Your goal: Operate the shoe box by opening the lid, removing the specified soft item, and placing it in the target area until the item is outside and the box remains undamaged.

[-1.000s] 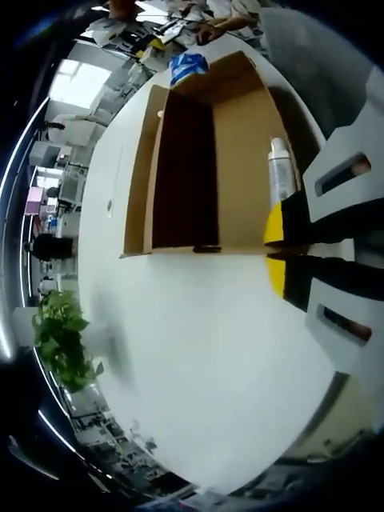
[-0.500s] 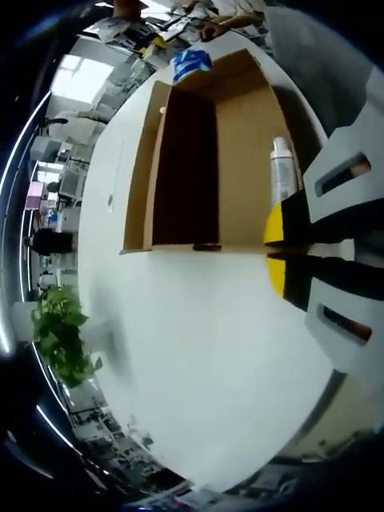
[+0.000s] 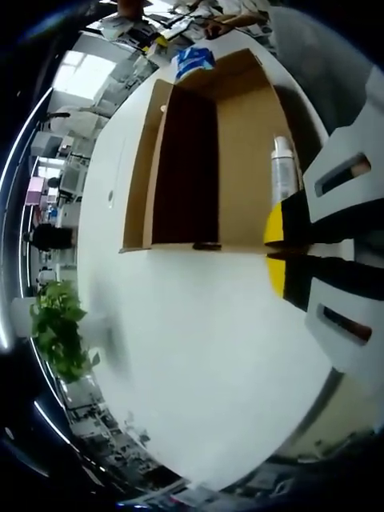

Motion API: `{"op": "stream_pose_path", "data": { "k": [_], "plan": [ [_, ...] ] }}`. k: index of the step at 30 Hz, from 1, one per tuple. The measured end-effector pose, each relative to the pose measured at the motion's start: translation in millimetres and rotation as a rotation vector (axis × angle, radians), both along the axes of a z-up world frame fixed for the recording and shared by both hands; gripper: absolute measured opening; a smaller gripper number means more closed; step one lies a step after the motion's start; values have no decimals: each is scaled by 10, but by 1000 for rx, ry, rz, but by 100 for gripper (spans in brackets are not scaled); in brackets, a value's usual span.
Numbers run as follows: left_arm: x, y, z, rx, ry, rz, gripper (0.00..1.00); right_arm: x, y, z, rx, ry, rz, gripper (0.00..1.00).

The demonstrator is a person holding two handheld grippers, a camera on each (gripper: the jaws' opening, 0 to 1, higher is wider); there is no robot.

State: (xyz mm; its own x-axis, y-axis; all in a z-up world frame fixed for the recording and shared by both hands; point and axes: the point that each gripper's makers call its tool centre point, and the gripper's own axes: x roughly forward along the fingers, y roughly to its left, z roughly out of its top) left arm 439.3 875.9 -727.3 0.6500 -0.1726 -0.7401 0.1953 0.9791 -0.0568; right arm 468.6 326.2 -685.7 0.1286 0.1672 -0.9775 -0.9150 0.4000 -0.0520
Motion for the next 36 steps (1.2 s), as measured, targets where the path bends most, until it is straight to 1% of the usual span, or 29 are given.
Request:
{"op": "stream_pose_path", "data": {
  "k": [4,7,11,14,18,22,26,29,36],
  "plan": [
    [-7,-2,1,6,0,0,0,59,-110,-45,-12,7,6,18],
    [-5,5,-1,3,1,1,0,84,-143,-61,-4,10,2,18],
    [-6,1,6,7,6,6,0,114,-199,-107,-5,12,17,18],
    [-15,26,6,12,10,23,0,151,-261,-173,-10,15,24,18],
    [-18,37,4,20,12,26,0,167,-289,-230,-10,22,32,18],
    [-16,40,3,27,11,25,0,232,-341,-319,-1,24,37,18],
    [-18,48,5,1,11,31,0,285,-411,-420,-3,33,41,18],
    [-20,37,10,4,11,29,0,304,-460,-480,-3,37,45,18],
    [-14,41,3,18,10,24,0,329,-483,-577,-4,42,68,18]
  ]
}}
